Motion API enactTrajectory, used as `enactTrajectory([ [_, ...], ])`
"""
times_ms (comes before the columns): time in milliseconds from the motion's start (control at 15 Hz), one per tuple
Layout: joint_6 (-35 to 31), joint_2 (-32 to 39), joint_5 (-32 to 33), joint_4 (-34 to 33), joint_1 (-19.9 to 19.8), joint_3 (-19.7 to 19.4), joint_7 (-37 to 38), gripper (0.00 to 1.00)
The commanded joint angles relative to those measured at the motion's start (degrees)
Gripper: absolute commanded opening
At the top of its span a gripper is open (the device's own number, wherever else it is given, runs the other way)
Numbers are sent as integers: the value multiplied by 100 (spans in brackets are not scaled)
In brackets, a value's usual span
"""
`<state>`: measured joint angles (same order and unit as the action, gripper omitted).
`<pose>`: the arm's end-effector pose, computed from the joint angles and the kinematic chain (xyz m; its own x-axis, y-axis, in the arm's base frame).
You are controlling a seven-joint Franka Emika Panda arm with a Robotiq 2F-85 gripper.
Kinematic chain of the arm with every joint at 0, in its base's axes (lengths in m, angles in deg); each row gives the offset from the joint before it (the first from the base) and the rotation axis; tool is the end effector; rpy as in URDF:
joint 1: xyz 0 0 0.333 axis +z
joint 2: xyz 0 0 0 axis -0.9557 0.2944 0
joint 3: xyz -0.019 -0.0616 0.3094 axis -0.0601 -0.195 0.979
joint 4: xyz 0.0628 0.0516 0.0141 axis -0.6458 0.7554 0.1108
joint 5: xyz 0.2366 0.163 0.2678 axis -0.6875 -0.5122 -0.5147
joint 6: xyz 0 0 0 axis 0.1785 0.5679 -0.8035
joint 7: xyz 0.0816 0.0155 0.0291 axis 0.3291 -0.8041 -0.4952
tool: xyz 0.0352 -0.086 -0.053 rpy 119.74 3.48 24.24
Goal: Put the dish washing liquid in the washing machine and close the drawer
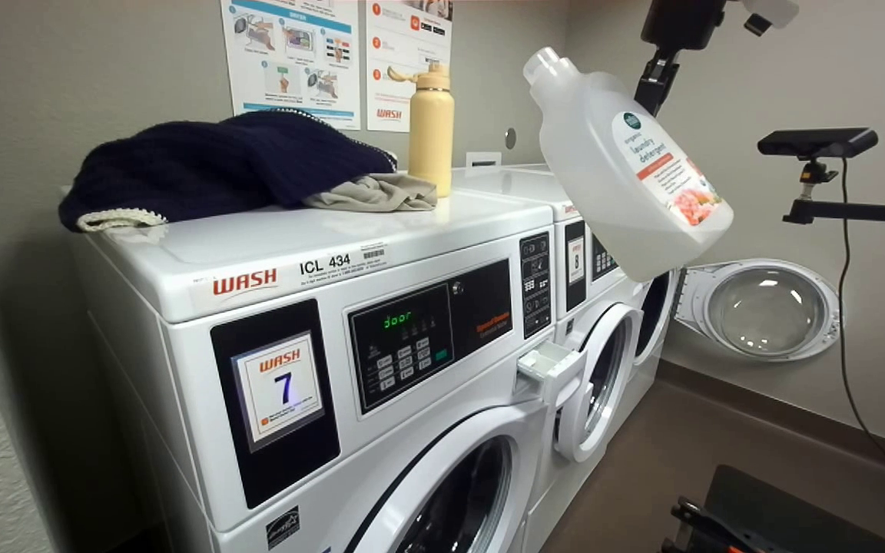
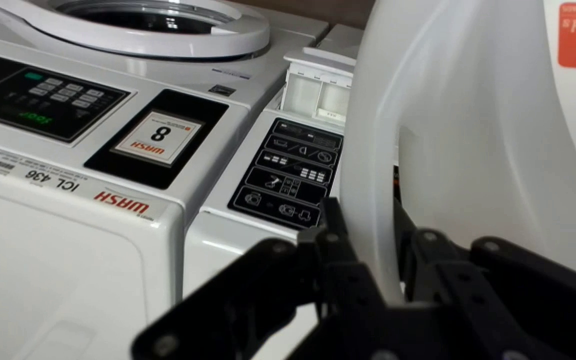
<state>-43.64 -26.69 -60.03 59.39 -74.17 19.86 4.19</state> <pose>0.3514 -0.1383 0.6342 0.9499 0.2308 0.2107 0.1750 -0.9514 0.2533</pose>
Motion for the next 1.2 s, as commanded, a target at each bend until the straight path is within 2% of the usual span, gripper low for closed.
enactTrajectory([
  [0,270,-139,-175,96,-174,30,103,9],
  [267,394,-267,-347,421,-370,-48,338,9],
  [400,127,-288,-250,596,-444,32,466,9],
  [467,-220,-243,-262,651,-352,86,456,9],
  [533,102,-70,-243,554,-400,-22,291,23],
  [667,-129,-77,-245,650,-380,29,322,23],
  [933,-168,-82,-241,666,-373,70,334,23],
  [1000,-168,-82,-241,666,-373,70,333,9],
  [1133,-130,-26,-160,737,-464,-4,318,10],
])
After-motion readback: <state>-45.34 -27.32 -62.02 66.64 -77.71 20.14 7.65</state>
